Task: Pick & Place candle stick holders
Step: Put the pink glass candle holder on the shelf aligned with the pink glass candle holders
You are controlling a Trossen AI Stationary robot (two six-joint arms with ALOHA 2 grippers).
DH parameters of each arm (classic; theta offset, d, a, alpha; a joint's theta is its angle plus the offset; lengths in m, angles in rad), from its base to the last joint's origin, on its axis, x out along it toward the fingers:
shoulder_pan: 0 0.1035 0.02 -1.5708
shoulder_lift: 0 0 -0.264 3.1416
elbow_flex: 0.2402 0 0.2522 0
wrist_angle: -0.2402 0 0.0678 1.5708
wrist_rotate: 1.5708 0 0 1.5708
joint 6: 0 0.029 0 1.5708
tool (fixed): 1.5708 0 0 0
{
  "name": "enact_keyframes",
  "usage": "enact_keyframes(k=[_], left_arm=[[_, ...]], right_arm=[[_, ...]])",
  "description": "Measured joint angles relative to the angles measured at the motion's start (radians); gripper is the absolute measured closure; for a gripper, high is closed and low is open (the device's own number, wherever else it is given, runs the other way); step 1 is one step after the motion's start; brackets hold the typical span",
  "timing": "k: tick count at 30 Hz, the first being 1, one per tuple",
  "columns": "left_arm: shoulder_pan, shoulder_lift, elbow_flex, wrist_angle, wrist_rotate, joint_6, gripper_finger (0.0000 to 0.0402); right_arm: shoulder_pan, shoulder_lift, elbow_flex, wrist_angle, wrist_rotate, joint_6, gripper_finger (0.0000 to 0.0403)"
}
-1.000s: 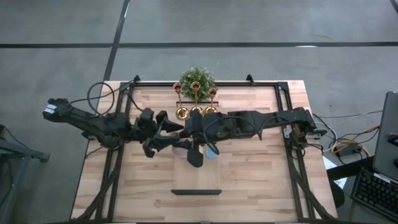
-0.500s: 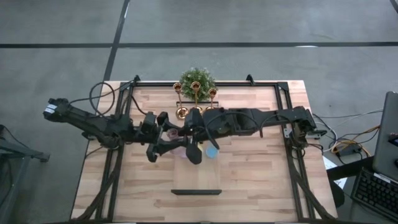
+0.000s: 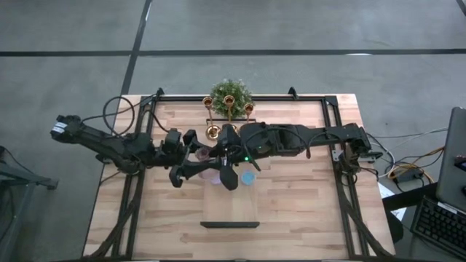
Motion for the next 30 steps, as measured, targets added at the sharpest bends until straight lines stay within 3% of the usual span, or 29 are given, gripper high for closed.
enact_keyframes(k=[5,23,30], left_arm=[[0.002,-0.009,0.002,0.043,-0.004,-0.036,0.0107],[0.001,0.016,-0.004,0.031,0.007,0.006,0.0115],[0.001,0.016,-0.003,0.023,-0.050,0.014,0.0160]], right_arm=[[0.003,0.009,-0.005,-0.020,-0.019,-0.005,0.0303],[0.000,0.005,-0.003,0.000,-0.019,0.029,0.0303],[-0.001,0.005,-0.007,-0.005,0.000,0.037,0.0303]])
